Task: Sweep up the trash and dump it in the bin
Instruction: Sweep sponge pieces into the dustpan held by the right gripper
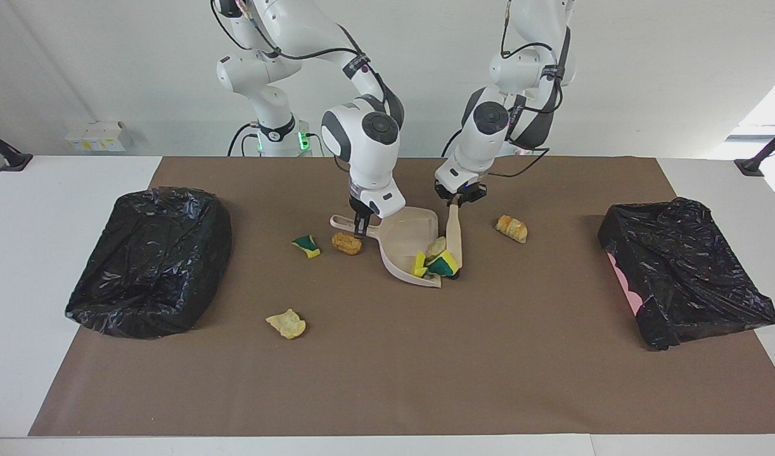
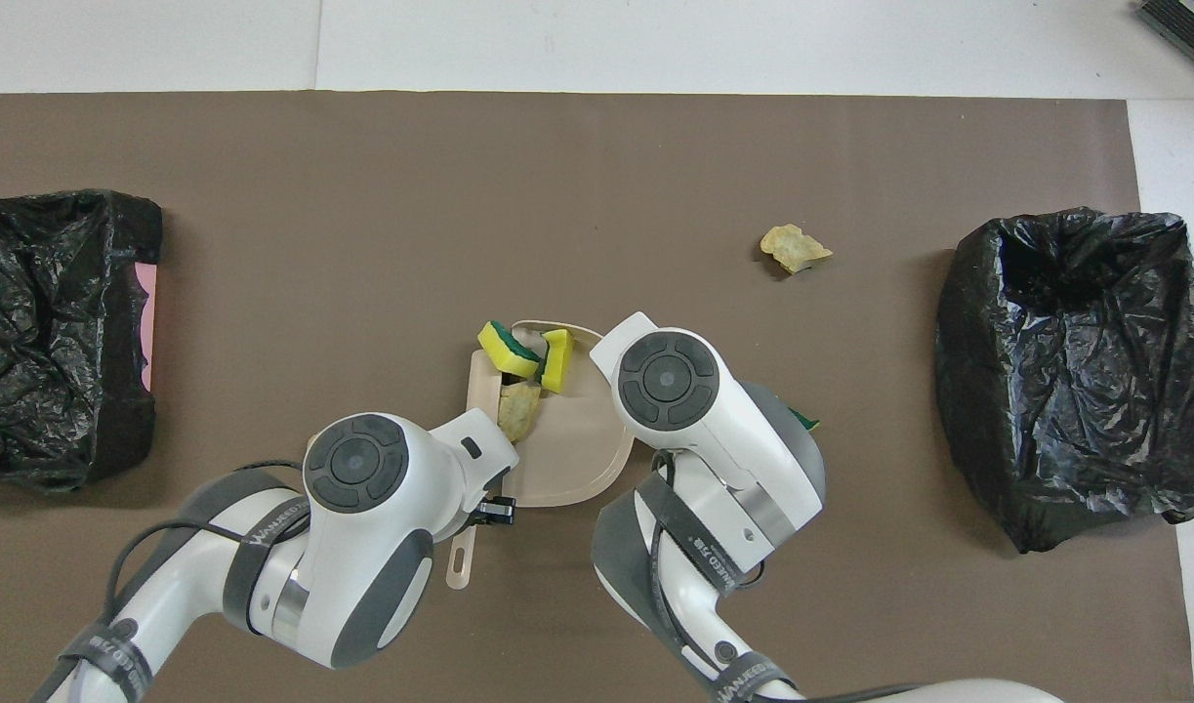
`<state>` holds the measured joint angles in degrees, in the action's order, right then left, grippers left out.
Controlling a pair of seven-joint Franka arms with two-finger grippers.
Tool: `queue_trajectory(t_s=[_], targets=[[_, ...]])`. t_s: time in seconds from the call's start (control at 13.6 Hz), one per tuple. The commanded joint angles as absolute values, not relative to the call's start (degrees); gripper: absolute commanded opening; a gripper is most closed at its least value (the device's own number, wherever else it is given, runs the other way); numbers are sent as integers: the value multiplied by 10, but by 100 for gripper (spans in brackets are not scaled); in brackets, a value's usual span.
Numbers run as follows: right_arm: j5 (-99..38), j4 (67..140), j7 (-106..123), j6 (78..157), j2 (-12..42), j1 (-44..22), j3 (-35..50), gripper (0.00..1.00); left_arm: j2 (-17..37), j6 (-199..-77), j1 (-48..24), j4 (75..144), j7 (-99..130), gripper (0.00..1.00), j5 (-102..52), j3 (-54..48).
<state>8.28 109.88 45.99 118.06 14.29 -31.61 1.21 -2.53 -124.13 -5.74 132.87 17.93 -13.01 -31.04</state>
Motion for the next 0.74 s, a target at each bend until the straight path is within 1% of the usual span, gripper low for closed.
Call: queue_trajectory(t_s=[0.0, 0.15, 0.37, 0.52, 0.66], targets=[[95, 1104, 439, 1197, 147, -316, 15, 0, -29, -1219, -61, 1311, 205, 0, -156, -344], [95, 1104, 439, 1195, 147, -316, 15, 0, -31, -1177, -61, 1286, 254, 0, -156, -350], [95, 1100, 439, 1187, 147, -316, 14, 0, -50, -1147, -59, 1281, 313, 0, -156, -347], [95, 1100, 446, 1185, 143, -314, 14, 0, -68, -1101, -54, 1281, 358, 0, -155, -344], [88, 1101, 477, 1184, 142, -285, 16, 0, -88, -1074, -50, 1286, 405, 0, -149, -325]])
